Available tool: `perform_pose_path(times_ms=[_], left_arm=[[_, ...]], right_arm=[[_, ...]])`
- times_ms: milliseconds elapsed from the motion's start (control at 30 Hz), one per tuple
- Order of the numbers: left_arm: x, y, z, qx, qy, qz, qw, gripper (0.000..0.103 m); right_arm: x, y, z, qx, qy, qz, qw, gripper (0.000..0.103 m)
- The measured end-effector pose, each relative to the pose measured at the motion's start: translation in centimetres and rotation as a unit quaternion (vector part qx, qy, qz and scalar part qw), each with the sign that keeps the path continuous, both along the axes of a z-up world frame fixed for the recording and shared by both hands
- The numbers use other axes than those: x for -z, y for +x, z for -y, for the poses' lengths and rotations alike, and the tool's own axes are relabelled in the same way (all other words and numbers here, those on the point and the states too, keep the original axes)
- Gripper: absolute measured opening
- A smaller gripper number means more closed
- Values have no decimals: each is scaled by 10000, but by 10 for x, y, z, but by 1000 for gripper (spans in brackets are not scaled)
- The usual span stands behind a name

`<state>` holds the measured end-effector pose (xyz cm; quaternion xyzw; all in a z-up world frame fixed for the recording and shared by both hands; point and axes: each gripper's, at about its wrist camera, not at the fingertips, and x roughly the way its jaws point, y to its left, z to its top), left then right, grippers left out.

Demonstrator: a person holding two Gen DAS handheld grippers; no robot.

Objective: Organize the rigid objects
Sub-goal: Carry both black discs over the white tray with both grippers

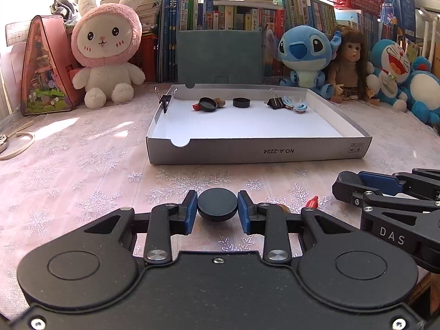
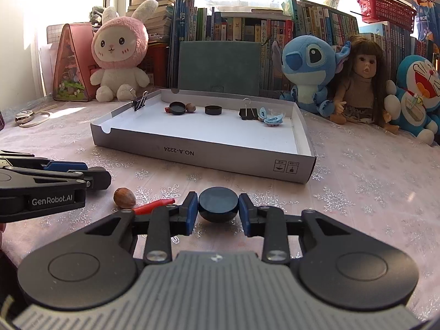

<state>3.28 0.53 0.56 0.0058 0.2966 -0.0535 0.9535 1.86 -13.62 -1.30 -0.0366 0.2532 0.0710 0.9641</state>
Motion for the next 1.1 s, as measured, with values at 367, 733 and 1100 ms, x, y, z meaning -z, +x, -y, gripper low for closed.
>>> perform_pose_path(times_ms=[367, 733, 1100], left_arm=[[-57, 48, -9, 50, -321, 102, 9994, 30], [-61, 113, -16, 6, -634, -204, 9978, 30], [-43, 181, -14, 186, -605, -310, 9975, 30]], right_arm=[[-42, 31, 17, 219, 193, 232, 9993, 38], [-53, 87, 46, 467, 595, -4, 9971, 38], [-45, 155, 59, 578, 840, -611, 9929, 38]])
